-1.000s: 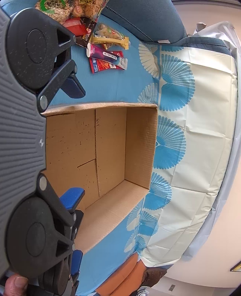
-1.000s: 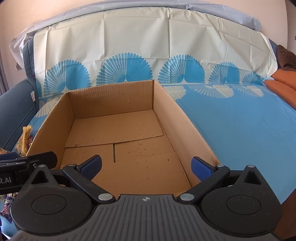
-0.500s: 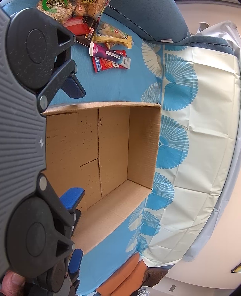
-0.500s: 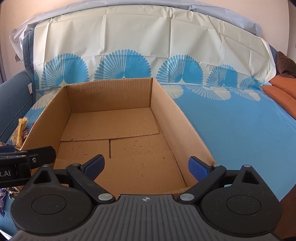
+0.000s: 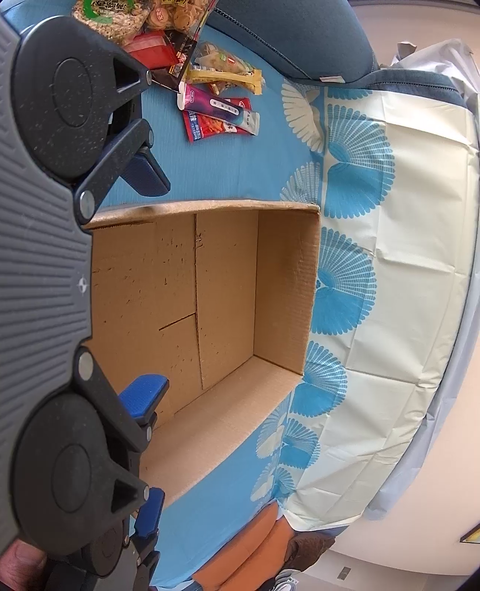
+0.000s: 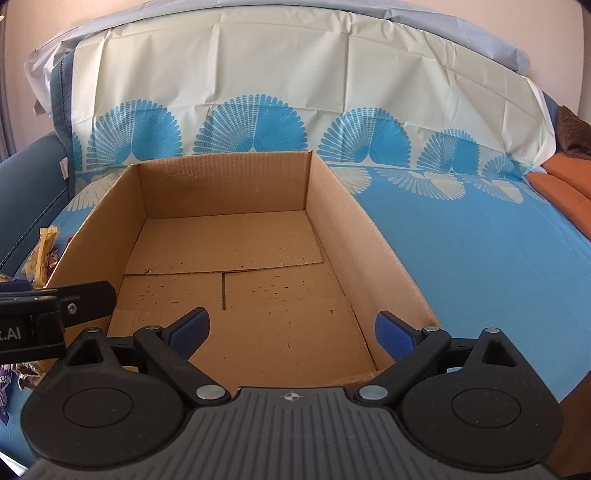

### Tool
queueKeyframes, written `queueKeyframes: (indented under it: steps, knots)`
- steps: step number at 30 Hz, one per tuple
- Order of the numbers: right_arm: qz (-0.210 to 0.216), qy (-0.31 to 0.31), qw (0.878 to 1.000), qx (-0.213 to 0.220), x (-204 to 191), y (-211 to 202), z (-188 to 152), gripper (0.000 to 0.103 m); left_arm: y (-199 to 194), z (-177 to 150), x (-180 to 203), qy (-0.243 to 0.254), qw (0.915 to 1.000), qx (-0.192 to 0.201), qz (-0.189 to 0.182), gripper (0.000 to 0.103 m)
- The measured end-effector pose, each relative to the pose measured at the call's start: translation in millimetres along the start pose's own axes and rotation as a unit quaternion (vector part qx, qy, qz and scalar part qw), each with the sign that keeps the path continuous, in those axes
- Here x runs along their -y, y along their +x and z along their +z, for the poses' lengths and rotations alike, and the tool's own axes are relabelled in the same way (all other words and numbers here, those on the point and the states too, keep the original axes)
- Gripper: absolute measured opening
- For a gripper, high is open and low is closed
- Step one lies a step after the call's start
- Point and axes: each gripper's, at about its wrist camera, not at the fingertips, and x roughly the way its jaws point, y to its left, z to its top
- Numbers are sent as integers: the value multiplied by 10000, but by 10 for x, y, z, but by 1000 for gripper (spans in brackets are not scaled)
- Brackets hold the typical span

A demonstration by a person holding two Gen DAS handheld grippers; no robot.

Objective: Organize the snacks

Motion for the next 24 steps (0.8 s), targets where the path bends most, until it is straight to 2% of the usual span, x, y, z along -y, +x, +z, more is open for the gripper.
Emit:
queueKeyframes:
  steps: [4,6,9,15,18,20,21,23,24]
  knots:
    - [-6,-139,9999,32,-48,-8,1,78,-18,16,18,61,10000,1,-13,102]
    - [-15,-111,9999,-9,-61,-3,11,64,-31,30,2,85,10000,-9,4,102]
    - [86,31,10000,-34,-95,-14,20,60,-74,44,-47,99,9999,-31,104,102]
    - [209,-15,9997,158,-343,-103,66,61,-228,102,-245,237,9987,15,457,100]
    - [356,-91,9992,186,-531,-156,90,61,-326,120,-397,110,9984,61,550,93]
    - [453,-219,9984,272,-707,-183,98,61,-412,121,-515,13,9979,202,622,82]
    - [517,-270,9978,303,-795,-200,103,61,-458,118,-582,-55,9976,242,653,79]
    - [641,-432,9962,388,-999,-217,85,61,-558,94,-714,-117,9964,457,699,62]
    - [726,-496,9952,427,-1095,-228,76,61,-603,89,-764,-115,9960,473,753,58]
